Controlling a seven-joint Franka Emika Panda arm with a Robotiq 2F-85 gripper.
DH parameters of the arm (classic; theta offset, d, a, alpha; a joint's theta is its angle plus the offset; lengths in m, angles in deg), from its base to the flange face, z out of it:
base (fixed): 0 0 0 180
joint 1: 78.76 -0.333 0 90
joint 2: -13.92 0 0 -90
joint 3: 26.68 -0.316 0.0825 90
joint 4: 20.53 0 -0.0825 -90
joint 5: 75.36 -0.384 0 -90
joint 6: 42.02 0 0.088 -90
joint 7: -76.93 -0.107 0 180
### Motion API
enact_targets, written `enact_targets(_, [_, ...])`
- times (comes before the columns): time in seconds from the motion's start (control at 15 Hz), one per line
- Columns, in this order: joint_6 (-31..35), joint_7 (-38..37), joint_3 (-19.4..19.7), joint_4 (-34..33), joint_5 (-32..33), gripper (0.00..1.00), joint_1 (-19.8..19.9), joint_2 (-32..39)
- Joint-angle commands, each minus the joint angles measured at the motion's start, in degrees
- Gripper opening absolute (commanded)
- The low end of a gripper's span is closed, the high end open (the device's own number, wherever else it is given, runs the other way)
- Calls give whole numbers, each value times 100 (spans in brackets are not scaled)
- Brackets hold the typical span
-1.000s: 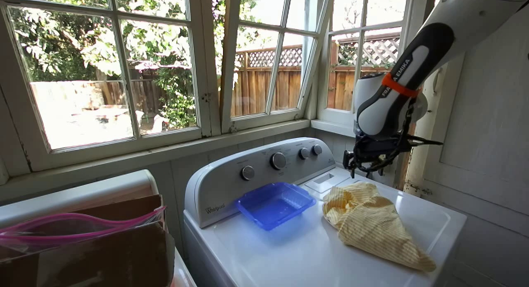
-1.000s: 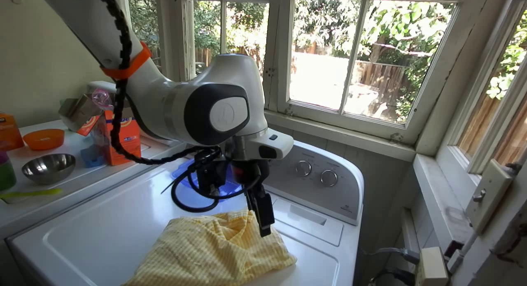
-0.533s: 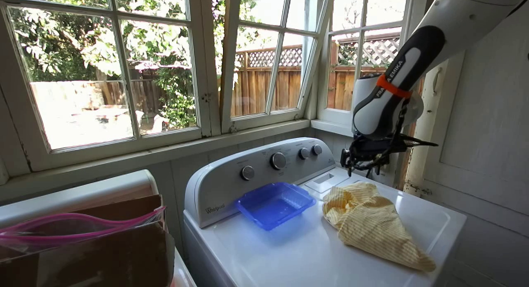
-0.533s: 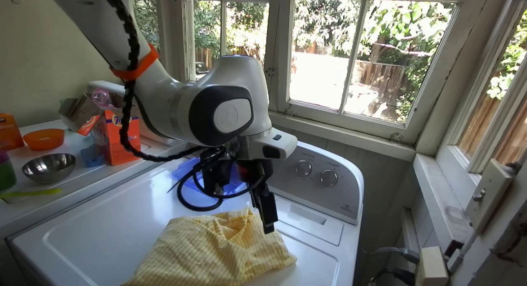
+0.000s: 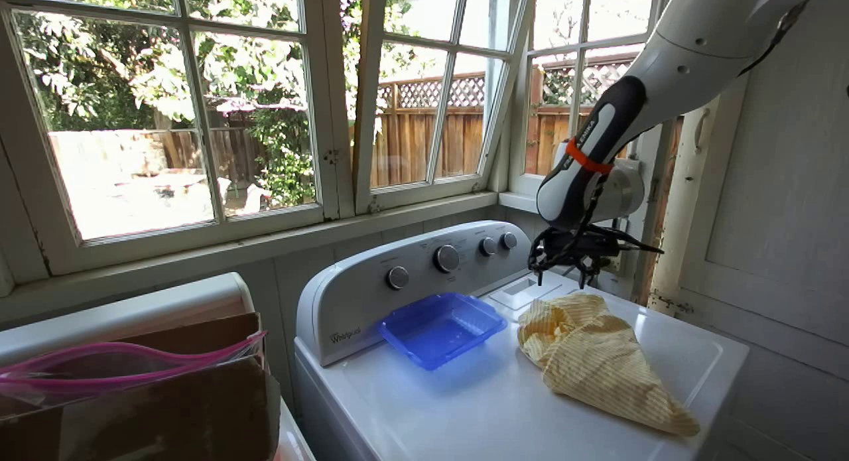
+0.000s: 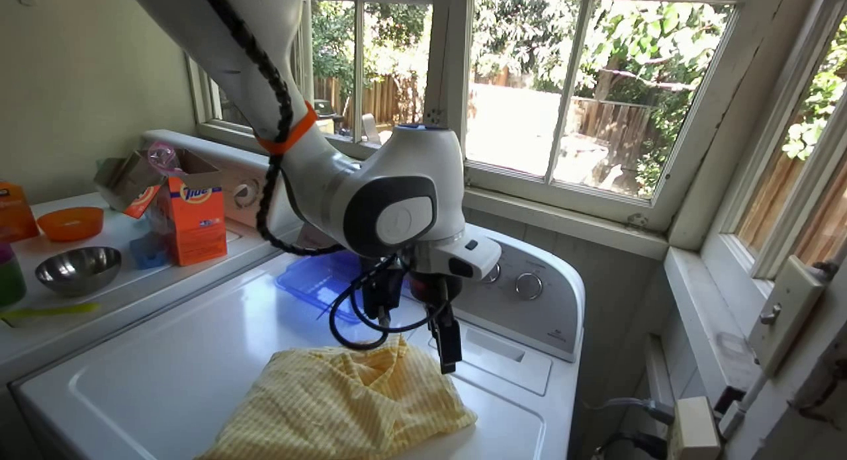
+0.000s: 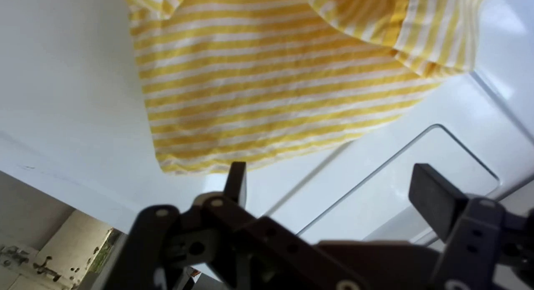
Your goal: Fold the yellow towel and move it to the right
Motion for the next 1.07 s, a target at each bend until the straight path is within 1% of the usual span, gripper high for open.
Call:
enact_targets(0.0, [-264, 173, 416, -421, -57, 100, -342, 511])
enact_targets(0.07, [-431, 68, 565, -479, 20, 100, -463, 577])
enact_targets(0.13, [-486, 88, 617, -515, 13, 100, -509, 637])
enact_targets(0.33, [-657, 352, 537, -606, -153, 100, -479, 795])
enact_targets(0.53, [-756, 457, 509, -656, -162, 100, -485, 947])
enact_targets(0.67, [-743, 541, 483, -672, -186, 73, -464, 1027])
enact_targets(0.73, [-774, 571, 485, -684, -183, 66, -465, 1060])
enact_targets(0.8, [-822, 590, 496, -698, -176, 56, -474, 1085])
enact_targets(0.93, [-931, 587, 513, -724, -176, 42, -496, 1093])
enact_targets(1.0, [-972, 614, 490, -736, -199, 34, -483, 1064])
